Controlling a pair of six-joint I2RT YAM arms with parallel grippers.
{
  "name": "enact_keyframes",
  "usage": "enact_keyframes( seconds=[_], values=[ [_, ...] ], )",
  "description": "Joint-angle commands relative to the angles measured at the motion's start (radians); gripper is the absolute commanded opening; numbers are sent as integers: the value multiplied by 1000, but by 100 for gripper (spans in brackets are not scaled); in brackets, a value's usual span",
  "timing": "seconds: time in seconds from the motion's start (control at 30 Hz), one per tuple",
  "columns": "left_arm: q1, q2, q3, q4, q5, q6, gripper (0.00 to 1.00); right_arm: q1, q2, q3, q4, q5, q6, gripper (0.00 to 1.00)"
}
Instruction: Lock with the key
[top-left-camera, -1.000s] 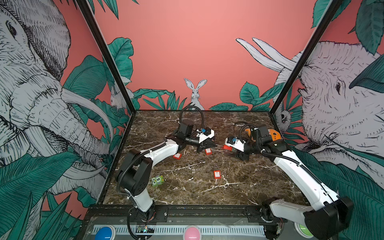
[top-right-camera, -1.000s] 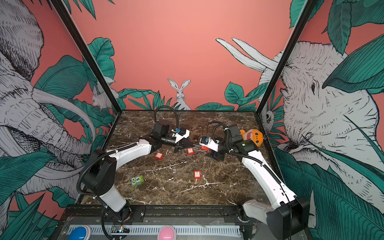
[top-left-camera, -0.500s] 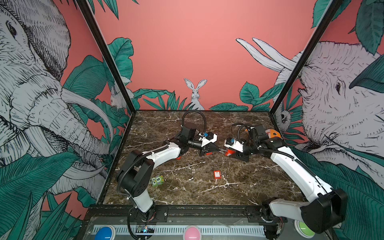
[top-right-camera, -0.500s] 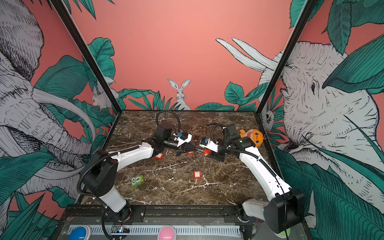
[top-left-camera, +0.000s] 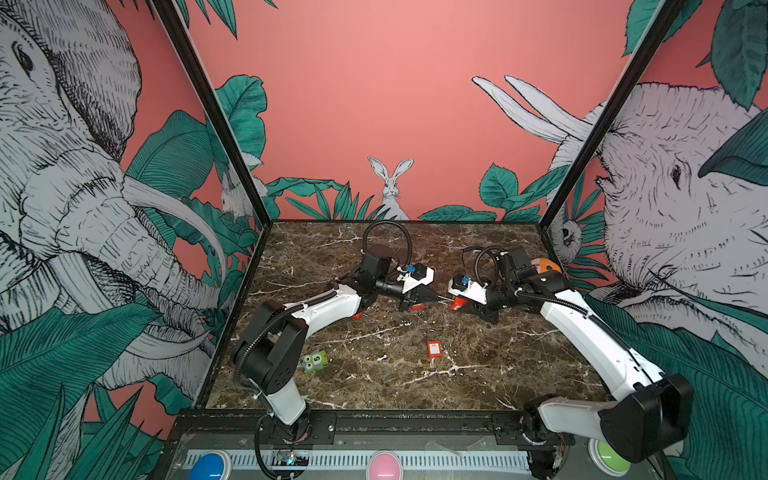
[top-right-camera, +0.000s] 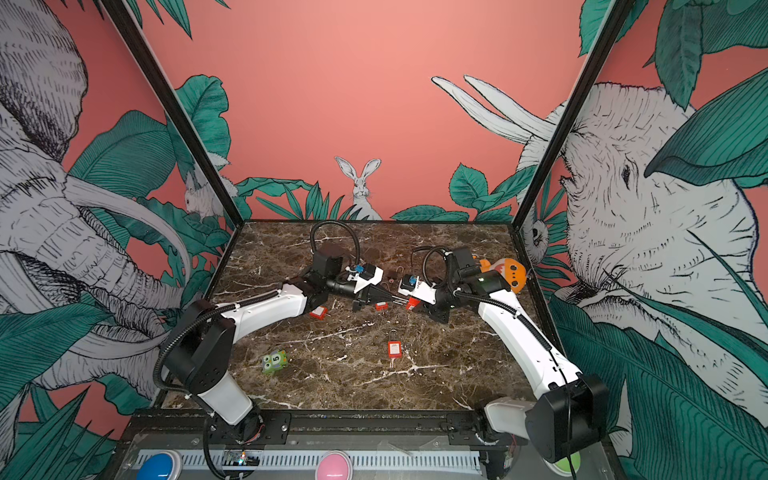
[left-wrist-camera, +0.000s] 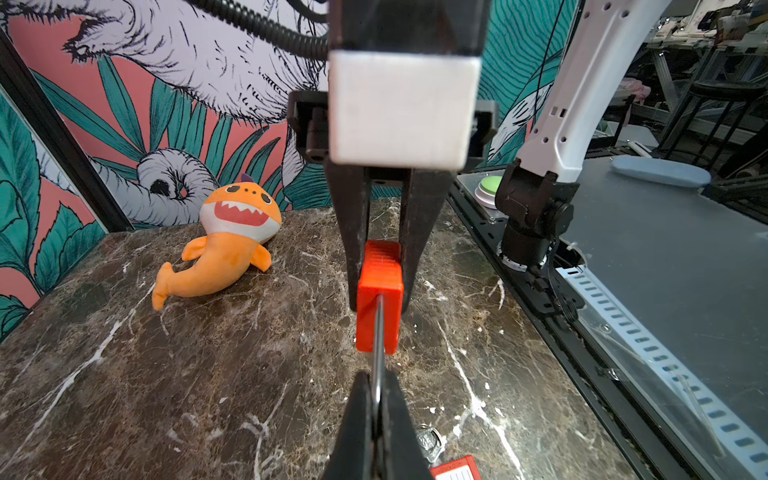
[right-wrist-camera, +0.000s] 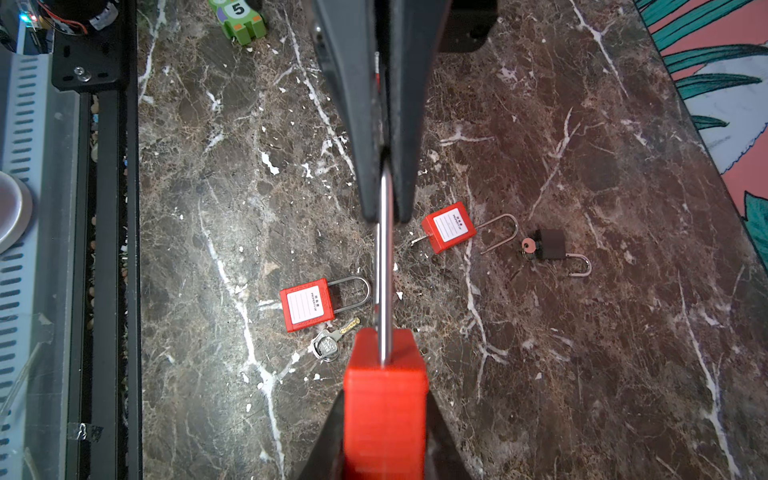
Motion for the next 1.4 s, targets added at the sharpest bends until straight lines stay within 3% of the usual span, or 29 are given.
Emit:
enact_keyframes(
  seconds=[0.0,0.23,0.53,0.9,1.03,1.2,1.37],
  values=[
    [-20,-40,4,31,0,33,0,2,9,35,-9,-102,-21,16],
    [-34,-23,9,68,1,17,0,2,29,47,17,-135,-19,14],
    [-33,26,26,139,53,-92,0,3,29,47,115,-104,-16,11],
    [-70,60,57,136,31,-91,0,3,57,104,131,-117,-9,12],
    [-57,67,41,220,25,-154,0,-4,41,101,93,-105,-19,22],
    [-5,60,3,359,32,-243,0,-44,-24,65,51,-65,-13,46],
    [18,44,3,350,38,-229,0,-114,-104,47,7,-127,56,54]
  ],
)
